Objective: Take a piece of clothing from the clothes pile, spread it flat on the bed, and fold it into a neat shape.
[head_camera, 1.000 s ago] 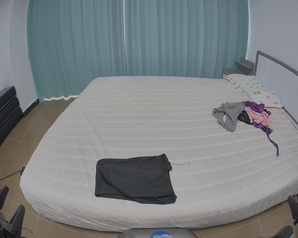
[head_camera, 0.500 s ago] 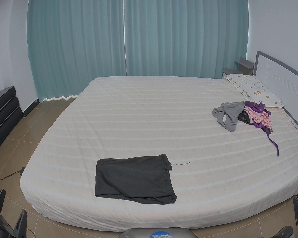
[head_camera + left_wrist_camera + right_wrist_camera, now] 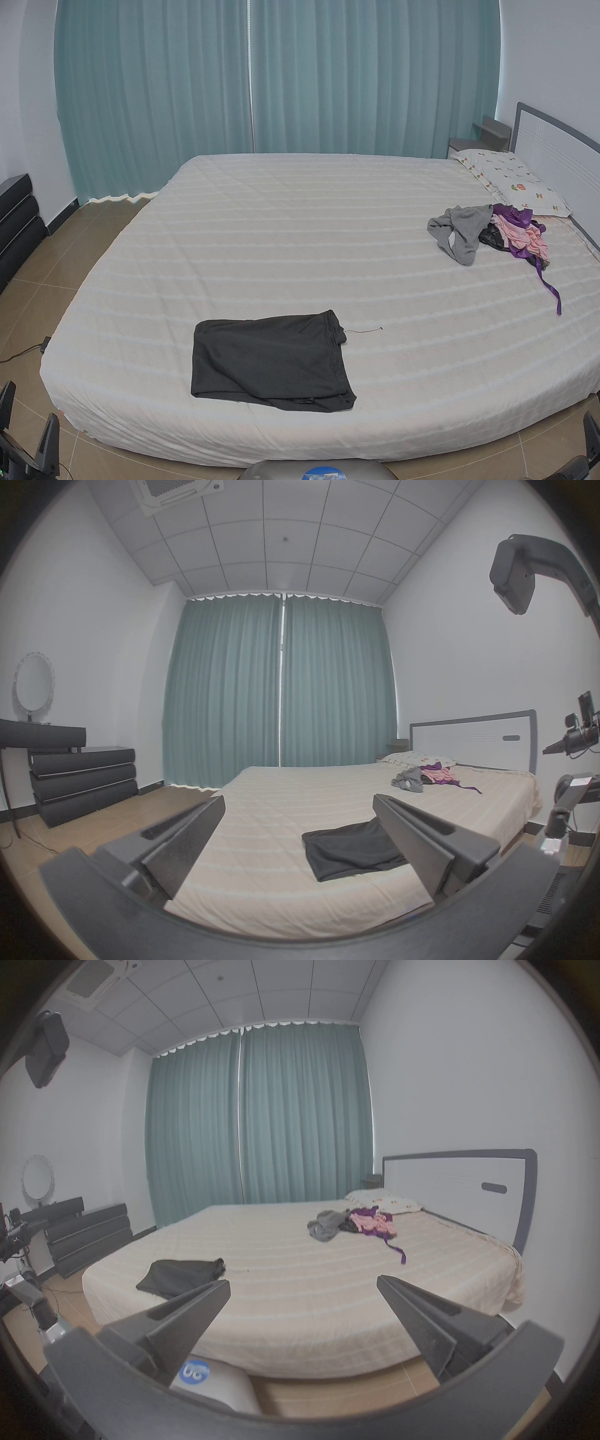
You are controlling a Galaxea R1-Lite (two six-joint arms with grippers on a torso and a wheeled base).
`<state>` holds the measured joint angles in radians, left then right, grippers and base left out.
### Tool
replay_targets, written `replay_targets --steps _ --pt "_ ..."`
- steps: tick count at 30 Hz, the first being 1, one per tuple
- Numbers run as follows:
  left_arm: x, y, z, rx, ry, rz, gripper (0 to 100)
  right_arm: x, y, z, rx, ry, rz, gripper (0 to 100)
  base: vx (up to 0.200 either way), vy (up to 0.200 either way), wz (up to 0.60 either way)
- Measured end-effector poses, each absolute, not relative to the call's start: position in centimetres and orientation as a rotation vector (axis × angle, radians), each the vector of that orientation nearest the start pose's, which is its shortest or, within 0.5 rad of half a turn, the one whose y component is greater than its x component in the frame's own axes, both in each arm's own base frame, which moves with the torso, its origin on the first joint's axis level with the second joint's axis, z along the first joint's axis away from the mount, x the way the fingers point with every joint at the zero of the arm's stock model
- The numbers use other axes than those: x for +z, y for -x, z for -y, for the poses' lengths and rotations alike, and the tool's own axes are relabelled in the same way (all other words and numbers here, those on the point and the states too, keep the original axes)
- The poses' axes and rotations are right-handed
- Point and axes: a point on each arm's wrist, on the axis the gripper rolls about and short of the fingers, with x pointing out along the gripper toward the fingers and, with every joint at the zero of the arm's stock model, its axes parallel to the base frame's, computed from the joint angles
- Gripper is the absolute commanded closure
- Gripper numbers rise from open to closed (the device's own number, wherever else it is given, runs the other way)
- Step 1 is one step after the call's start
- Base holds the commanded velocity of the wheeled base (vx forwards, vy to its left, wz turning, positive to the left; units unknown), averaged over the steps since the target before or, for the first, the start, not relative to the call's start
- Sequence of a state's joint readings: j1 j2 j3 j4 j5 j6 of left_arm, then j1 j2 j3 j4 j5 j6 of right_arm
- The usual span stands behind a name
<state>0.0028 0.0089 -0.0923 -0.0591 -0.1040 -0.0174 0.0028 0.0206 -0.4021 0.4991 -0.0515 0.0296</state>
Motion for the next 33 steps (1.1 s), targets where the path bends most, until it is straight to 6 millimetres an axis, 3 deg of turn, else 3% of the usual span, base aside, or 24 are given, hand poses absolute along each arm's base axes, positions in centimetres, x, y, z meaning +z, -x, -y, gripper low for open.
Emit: replay_targets --steps 7,13,19,33 --pt "9.6 2.5 0.1 -0.055 0.015 0.139 0 12.8 4.4 0.1 -0.049 -0.007 0.126 0 0.0 0.0 0.0" --pt "9.3 2.4 0.1 -0.019 0.017 0.127 0 11.4 3.2 0.1 -0.05 0.018 0.214 0 0.0 0.0 0.0" --pt "8.8 2.4 0.0 0.021 0.006 0.076 0 9.2 2.5 0.1 -0.051 0.041 0.1 0 0.0 0.0 0.0" --pt "8.3 2.3 -0.1 0.039 0.065 0.033 0 8.0 2.3 0.1 -0.044 -0.006 -0.005 0 0.0 0.0 0.0"
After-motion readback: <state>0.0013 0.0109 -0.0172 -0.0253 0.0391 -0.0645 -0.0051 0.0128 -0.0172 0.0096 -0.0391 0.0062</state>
